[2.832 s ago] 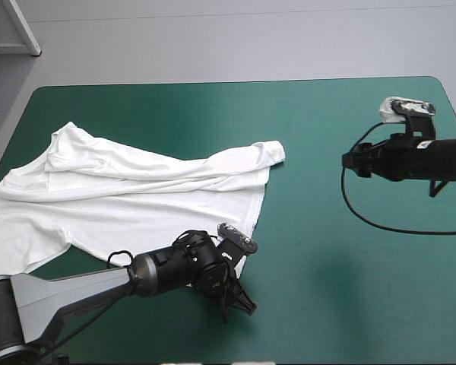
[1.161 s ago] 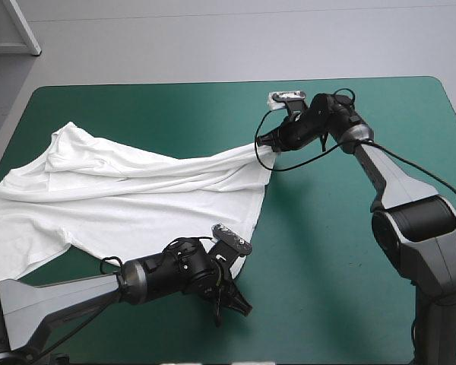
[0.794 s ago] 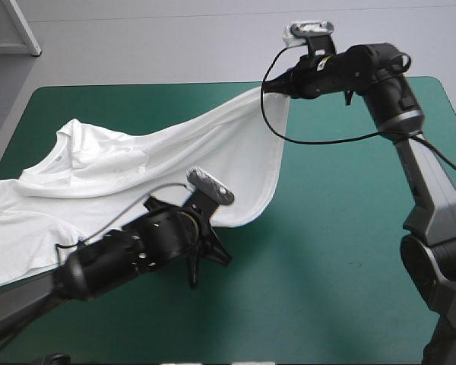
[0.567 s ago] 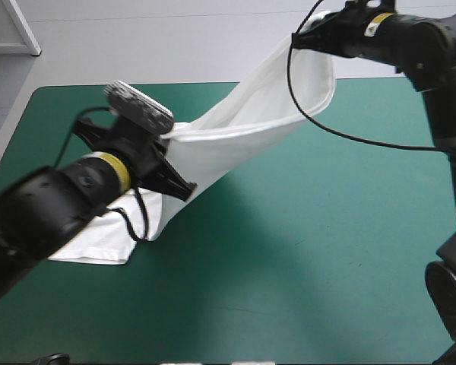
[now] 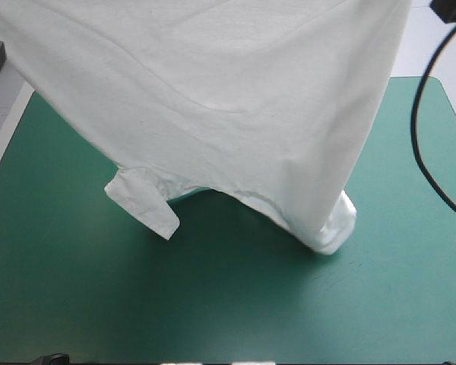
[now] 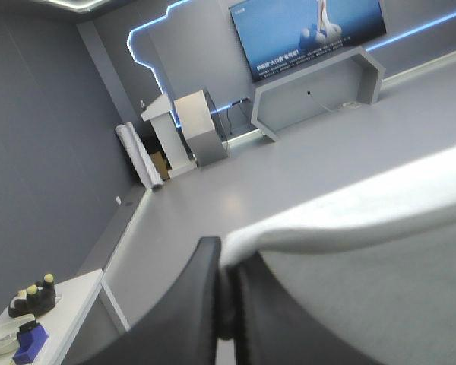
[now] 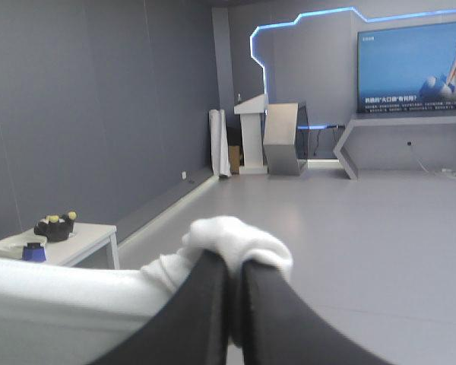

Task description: Fold the cloth

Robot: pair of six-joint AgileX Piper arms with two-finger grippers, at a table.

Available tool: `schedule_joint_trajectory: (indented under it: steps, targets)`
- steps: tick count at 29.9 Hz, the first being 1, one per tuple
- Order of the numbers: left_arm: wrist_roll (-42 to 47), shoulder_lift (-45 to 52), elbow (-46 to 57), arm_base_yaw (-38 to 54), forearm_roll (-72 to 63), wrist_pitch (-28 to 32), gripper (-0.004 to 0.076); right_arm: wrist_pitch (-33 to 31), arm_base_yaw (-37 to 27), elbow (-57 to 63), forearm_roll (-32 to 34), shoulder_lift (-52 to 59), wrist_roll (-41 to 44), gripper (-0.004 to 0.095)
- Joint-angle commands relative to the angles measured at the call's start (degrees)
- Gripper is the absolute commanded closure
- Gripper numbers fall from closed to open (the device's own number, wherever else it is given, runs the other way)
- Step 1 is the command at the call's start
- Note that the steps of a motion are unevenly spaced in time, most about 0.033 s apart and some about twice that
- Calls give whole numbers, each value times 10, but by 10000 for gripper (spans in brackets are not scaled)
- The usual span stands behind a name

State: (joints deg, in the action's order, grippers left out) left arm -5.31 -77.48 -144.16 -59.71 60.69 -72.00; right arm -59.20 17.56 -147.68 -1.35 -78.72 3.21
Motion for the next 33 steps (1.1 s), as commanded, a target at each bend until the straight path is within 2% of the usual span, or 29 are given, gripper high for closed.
schedule_joint_trajectory:
  steps: [1,10,14,18,22,25,28,31,33]
  targets:
    - [-11,3,-48,2,31,47,734,67,-3,-10,17,40,-5,923]
    - [-40,-1,-60,2,19,72,734,101,-3,-8,13,86,-27,922]
    - [-40,-19,-60,2,-13,103,734,107,-3,-8,2,46,-32,922]
    - [-41,-52,-60,2,-26,80,734,146,-3,-8,-21,-11,-32,922]
    - [-37,-93,-60,7,-47,90,733,166,-3,-8,-26,-74,-32,922]
    - [-37,-121,-51,74,-148,133,733,222,-3,-8,-26,-119,-32,922]
    - [-37,-159,-29,210,-303,189,733,307,-3,-8,-26,-153,-32,922]
    - [-37,-197,-21,336,-448,263,734,362,-3,-8,-4,-173,-28,922]
    - [-56,-213,-23,398,-521,335,734,406,-3,-8,13,-182,-26,922]
